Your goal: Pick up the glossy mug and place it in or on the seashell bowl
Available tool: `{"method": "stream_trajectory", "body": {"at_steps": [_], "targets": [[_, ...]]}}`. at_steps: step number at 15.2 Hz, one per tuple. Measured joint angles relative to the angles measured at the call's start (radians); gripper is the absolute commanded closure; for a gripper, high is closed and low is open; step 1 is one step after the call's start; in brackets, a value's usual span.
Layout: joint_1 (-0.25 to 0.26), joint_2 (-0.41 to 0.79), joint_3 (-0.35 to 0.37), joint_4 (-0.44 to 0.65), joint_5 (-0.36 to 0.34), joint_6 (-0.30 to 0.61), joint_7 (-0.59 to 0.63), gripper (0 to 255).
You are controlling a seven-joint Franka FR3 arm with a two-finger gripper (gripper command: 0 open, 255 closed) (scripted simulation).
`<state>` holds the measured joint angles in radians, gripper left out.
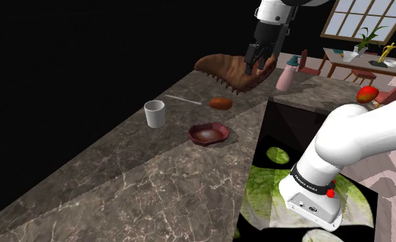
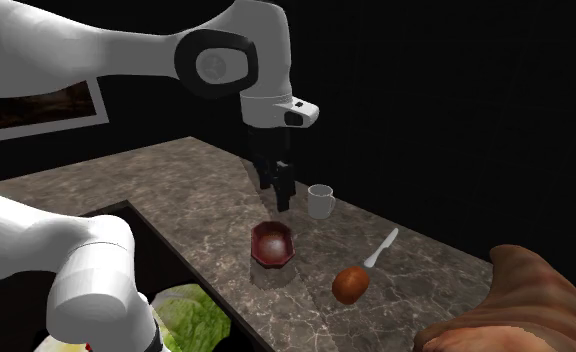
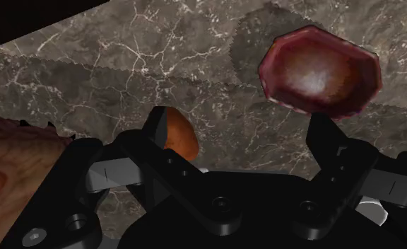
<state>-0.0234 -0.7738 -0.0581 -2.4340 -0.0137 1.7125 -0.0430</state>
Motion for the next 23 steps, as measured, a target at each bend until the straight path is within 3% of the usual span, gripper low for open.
{"method": "stream_trajectory", "body": {"at_steps": [5,13,23], "targets": [[0.023,0.059,0.051,-0.002,0.024,0.07,0.053,0],[0.064,0.29,0.176,0.055,0.052,0.269,0.19,0],[0.087,0.633,0.313,0.243,-0.027,0.439,0.387,0]]}}
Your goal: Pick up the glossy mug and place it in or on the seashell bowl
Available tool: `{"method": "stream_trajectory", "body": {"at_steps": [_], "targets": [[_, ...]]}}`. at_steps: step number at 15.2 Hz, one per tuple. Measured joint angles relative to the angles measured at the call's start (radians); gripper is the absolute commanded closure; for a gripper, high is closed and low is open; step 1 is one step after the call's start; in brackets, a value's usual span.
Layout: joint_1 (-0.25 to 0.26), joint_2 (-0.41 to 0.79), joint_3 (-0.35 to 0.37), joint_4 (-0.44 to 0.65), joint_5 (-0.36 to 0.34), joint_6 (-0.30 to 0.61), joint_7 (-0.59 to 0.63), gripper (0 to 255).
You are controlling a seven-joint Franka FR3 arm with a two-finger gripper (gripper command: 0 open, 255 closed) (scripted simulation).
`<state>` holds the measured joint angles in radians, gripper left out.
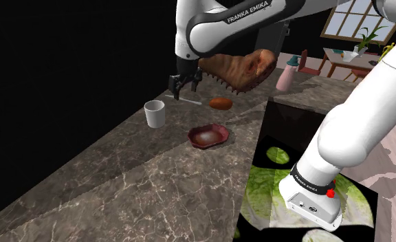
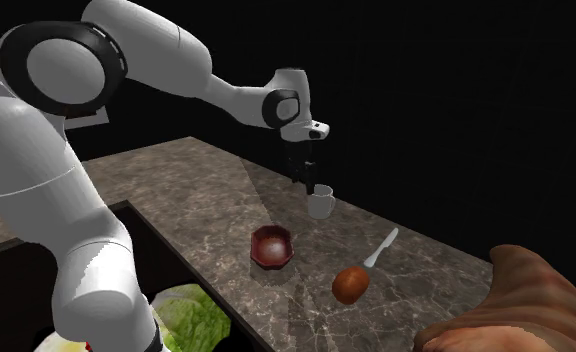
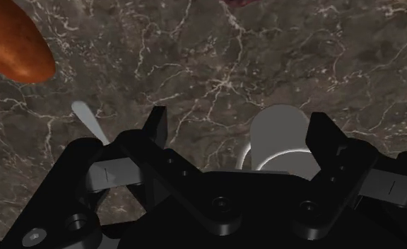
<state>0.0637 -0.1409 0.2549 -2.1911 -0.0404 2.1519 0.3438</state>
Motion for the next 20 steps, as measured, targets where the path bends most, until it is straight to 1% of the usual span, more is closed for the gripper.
{"method": "stream_trajectory", "body": {"at_steps": [3,6,11,14,16,20], "targets": [[0.015,0.107,0.032,0.091,-0.05,0.013,0.072,0],[0.03,0.223,0.046,0.175,-0.11,0.04,0.131,0],[0.086,0.415,0.055,0.355,-0.21,0.037,0.233,0],[0.115,0.496,0.05,0.438,-0.247,0.029,0.267,0],[0.119,0.521,0.046,0.452,-0.258,0.039,0.274,0],[0.119,0.555,0.037,0.445,-0.273,0.078,0.28,0]]}}
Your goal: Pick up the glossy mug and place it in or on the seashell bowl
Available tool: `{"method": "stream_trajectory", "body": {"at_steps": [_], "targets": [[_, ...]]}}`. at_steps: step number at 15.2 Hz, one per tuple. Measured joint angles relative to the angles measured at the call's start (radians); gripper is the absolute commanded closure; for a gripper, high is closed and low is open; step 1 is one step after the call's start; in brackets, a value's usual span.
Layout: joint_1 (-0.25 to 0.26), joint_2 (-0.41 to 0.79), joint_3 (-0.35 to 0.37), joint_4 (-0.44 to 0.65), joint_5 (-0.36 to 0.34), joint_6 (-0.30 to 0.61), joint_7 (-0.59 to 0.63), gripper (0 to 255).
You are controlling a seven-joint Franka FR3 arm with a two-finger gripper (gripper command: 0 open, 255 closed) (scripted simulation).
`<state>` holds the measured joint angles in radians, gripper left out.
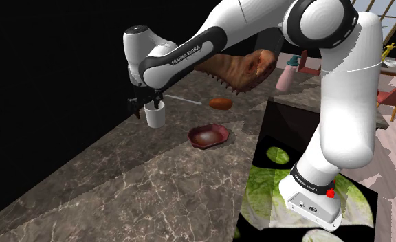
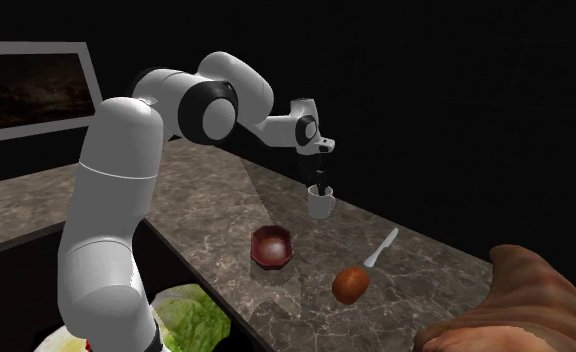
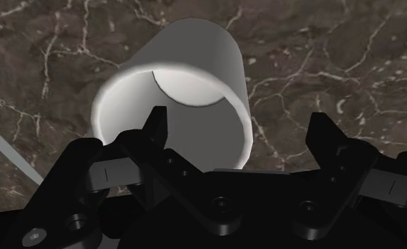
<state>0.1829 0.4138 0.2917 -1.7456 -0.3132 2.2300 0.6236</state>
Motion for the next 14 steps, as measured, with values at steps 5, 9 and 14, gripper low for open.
{"method": "stream_trajectory", "body": {"at_steps": [5,9,14], "targets": [[0.003,0.011,-0.002,-0.004,-0.006,0.014,0.007,0],[0.003,0.011,-0.002,-0.004,-0.006,0.015,0.007,255],[0.003,0.011,-0.002,-0.004,-0.006,0.015,0.007,255]]}}
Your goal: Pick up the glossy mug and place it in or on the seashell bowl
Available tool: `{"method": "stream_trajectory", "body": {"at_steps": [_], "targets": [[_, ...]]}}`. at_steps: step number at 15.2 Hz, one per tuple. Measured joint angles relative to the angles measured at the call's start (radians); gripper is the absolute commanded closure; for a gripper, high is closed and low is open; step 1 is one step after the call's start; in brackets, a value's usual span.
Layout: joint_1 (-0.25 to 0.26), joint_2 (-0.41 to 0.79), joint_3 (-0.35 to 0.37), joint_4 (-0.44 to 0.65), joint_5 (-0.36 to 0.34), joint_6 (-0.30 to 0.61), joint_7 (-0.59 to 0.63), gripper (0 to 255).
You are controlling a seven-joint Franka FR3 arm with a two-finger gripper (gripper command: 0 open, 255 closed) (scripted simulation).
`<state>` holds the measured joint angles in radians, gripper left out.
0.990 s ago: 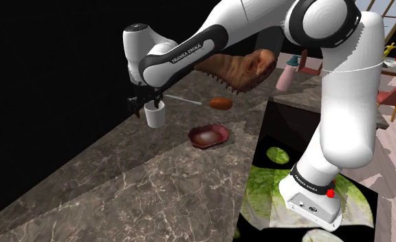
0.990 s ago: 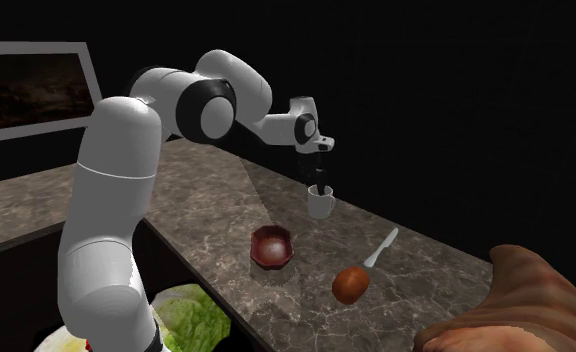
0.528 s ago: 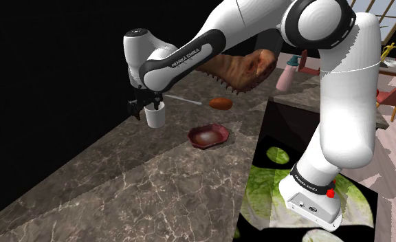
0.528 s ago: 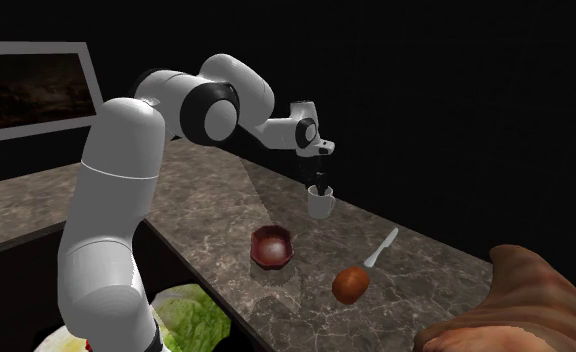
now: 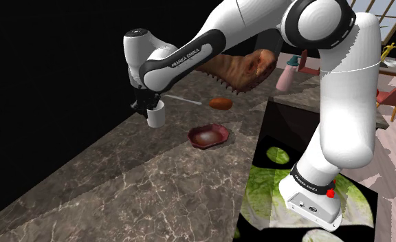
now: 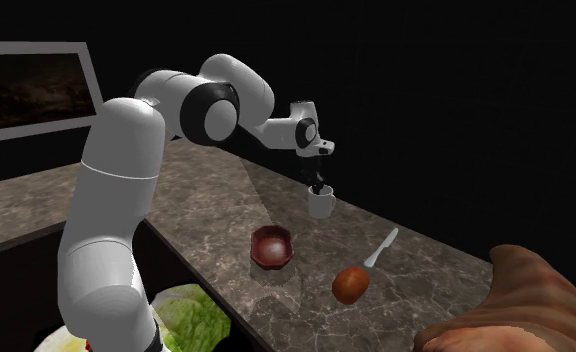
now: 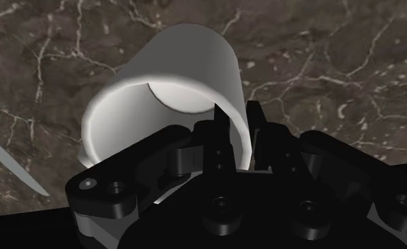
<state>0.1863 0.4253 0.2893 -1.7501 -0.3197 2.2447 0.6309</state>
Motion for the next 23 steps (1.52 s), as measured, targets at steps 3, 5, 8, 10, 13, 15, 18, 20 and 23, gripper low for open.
{"method": "stream_trajectory", "body": {"at_steps": [3,5,8,10,13,15,18,20,23], "targets": [[0.0,0.0,0.0,0.0,0.0,0.0,0.0,255],[-0.001,-0.004,0.001,0.0,0.002,-0.004,-0.002,255],[-0.003,-0.021,0.005,0.012,0.012,-0.031,-0.011,255],[-0.004,-0.031,0.008,0.024,0.018,-0.052,-0.017,255],[-0.005,-0.045,0.012,0.044,0.027,-0.085,-0.026,255],[-0.007,-0.055,0.014,0.053,0.034,-0.104,-0.032,255],[-0.009,-0.069,0.018,0.074,0.042,-0.137,-0.042,255],[-0.008,-0.077,0.02,0.093,0.048,-0.163,-0.048,255],[-0.009,-0.09,0.023,0.118,0.056,-0.199,-0.057,255]]}}
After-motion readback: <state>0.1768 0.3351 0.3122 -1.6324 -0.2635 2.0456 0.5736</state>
